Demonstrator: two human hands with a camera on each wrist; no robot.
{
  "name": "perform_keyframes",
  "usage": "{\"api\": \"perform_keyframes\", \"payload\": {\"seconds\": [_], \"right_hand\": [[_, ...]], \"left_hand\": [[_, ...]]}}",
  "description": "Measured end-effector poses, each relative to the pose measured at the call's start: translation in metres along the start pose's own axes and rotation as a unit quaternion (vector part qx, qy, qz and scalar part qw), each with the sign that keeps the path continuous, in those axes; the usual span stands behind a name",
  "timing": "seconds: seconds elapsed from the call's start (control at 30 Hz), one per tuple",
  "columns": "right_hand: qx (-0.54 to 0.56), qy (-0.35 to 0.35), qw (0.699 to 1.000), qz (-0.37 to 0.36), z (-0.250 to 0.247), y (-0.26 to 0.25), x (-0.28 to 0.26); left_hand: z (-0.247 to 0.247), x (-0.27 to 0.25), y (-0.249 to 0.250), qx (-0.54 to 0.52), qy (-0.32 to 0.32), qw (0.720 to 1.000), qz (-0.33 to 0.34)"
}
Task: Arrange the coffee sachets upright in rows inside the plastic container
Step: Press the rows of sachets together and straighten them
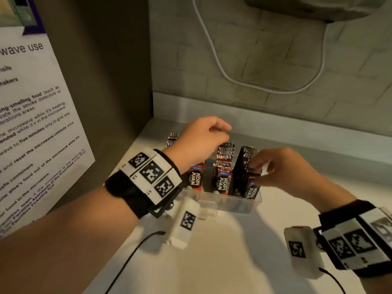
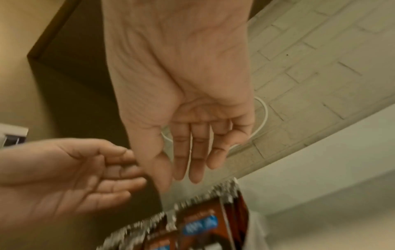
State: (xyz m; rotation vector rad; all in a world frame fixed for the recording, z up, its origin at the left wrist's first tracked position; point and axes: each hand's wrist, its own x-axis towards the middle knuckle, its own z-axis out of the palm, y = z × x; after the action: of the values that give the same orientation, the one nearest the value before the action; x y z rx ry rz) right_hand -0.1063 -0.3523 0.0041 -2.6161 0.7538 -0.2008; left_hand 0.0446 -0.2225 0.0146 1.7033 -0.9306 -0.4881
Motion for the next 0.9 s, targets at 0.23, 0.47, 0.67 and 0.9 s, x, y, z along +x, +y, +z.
{"api": "perform_keyframes", "payload": {"seconds": [0.23,0.47,0.67,0.9], "right_hand": [[-0.111,-0.003,0.994,-0.014,0.009,0.006,0.001],[0.012,0.074,0.994,-0.085,-0.007,-0.048,0.021],[0.08,0.049,0.99,-0.101,0.048,-0.099,0.051],[0.066,-0.005,0.993,-0.099,0.099,-0.119,0.059]], "left_hand": [[-0.035,-0.005,-0.019,0.167,0.012,0.985,0.036],[-0.056,-0.009,-0.023,0.178,-0.045,0.983,0.007],[-0.067,-0.01,-0.038,0.157,0.037,0.984,-0.077],[-0.064,-0.026,-0.077,0.018,0.03,0.975,-0.221]]}}
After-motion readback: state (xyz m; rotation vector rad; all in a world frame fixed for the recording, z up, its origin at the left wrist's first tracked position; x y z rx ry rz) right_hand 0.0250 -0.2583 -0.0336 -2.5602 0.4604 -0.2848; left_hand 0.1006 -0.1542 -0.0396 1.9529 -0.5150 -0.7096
